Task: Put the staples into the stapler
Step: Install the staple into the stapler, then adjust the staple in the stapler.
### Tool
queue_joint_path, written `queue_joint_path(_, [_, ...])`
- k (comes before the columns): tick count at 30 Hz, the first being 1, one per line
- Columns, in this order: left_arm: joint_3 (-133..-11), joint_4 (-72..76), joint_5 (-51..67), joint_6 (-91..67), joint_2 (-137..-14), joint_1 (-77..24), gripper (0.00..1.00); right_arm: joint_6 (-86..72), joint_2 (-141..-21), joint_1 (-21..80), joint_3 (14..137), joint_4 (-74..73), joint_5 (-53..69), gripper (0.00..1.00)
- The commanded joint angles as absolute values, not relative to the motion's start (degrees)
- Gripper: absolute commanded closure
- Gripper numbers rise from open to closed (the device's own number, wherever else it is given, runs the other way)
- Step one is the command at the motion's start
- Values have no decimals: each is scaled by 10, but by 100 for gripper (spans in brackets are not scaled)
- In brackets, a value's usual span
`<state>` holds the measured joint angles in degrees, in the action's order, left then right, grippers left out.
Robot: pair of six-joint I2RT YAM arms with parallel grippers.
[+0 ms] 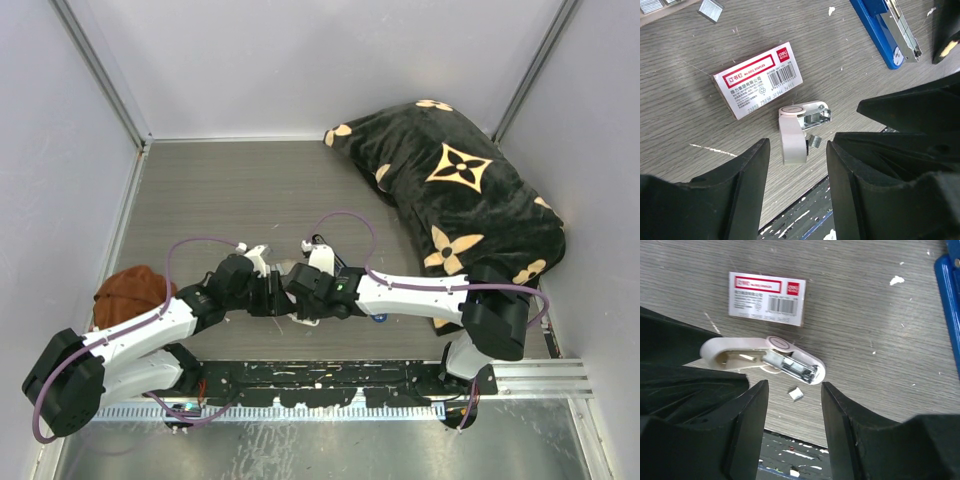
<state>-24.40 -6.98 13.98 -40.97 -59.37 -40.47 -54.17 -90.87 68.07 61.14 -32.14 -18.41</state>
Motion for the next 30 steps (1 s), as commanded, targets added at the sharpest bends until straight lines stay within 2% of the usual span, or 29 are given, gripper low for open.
queue_joint_path(1, [-254,-21,161,-412,-582,-403,48,-547,-890,673,589,-303,-196,47])
queue_joint_path(7, [-245,-18,156,-412,-570,-402,40,-549,-862,660,550,-281,-181,42])
queue_joint_path(17, [-237,-38,144,-417,-542,-396,35,-530,-790,622,477,-224,-135,36])
queue_joint_path(30, [-216,-14,156,-456,-533,-388,32,-485,-865,621,509,-184,-94,36])
